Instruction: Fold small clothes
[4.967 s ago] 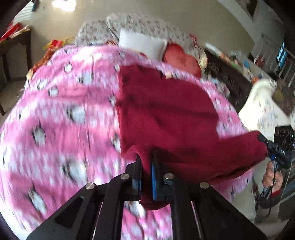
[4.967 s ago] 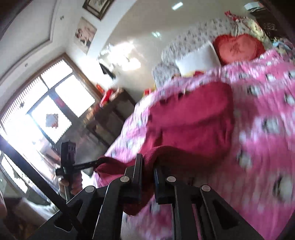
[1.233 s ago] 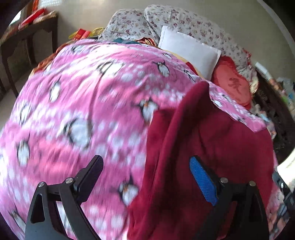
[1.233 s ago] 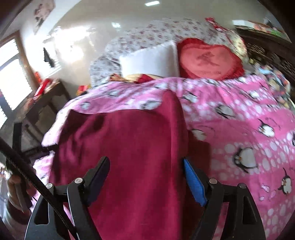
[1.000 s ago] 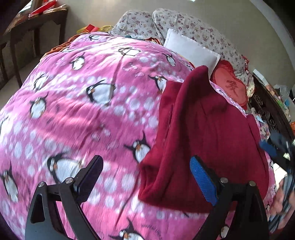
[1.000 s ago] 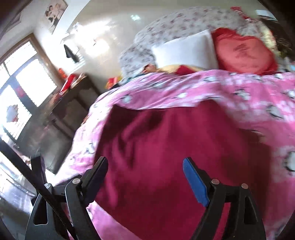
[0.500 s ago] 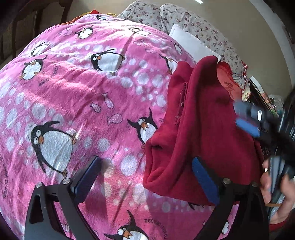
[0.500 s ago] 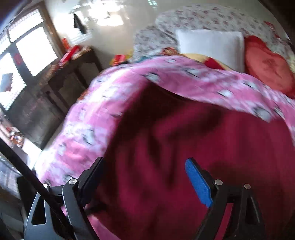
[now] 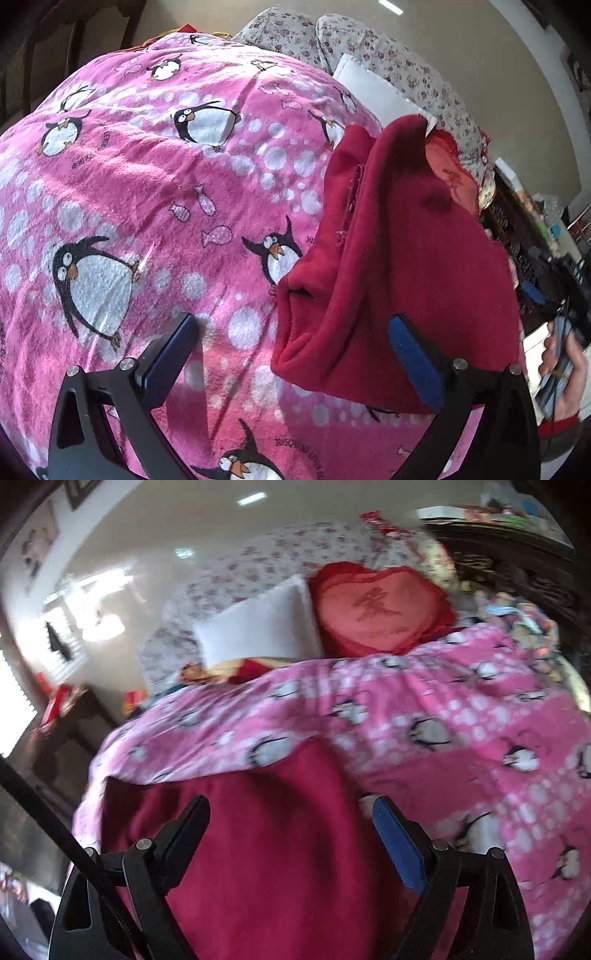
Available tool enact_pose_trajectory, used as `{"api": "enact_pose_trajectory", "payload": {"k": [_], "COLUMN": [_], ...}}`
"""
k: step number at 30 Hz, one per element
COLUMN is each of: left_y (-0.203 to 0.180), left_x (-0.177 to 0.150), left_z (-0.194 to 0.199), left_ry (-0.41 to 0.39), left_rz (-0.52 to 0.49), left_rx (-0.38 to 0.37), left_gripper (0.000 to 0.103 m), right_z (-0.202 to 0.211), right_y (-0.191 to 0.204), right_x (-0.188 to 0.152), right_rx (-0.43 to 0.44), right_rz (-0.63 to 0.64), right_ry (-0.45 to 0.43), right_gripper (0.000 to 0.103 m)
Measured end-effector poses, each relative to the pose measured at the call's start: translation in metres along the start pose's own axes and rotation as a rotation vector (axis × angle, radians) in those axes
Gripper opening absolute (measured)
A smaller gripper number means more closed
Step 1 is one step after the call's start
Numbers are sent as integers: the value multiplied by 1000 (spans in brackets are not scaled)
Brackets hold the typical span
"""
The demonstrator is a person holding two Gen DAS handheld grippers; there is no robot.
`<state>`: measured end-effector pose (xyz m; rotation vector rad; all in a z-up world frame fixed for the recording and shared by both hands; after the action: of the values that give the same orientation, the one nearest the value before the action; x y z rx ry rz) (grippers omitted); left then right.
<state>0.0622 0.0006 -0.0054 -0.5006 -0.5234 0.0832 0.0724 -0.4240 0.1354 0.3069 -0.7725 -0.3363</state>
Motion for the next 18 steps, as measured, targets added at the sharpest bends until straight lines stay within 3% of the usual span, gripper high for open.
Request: {"api": "enact_pose_trajectory", "payload": {"k": [3,5,7,11,14,16,18], "left_y": [1,3,4,6,3,3,4], "left_x": [0,0,1,-1,-5,-7,-10], "left_z": [2,2,2,2,2,0,0], "left_ry": [-8,-14,-16,-30,-39,-47,-55], "left_rz": [14,17,25,28,28,39,40], "left_rx": [-34,-42,-51,-47,-47,-47,-49], "left_gripper": [103,103,103,103,103,103,103], "right_z": [-27,-54,-53,-35,-50,-67,-93], "right_y": [23,29,46,118,186,219,250], "right_x": [-17,-28,-28,-21,-30,-41,-52], "right_rx": [0,-87,-137,57,147,178,140], "right_rz": [90,120,155,197,310,358,425], "right_ry": [92,189,166,126,197,250,289], "right_gripper": [93,93,93,94,95,95,95]}}
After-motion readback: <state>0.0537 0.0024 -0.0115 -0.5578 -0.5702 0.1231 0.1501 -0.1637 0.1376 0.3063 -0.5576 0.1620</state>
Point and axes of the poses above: each gripper's, at about its wrist camera, not at the fingertips, and z roughly against the way its jaws point, y to its left, x to its top, the point moved 2 cm from there along -z, roughly the way its jaws point, and after that the axes turned 4 degrees about y, right-handed, at the moved point
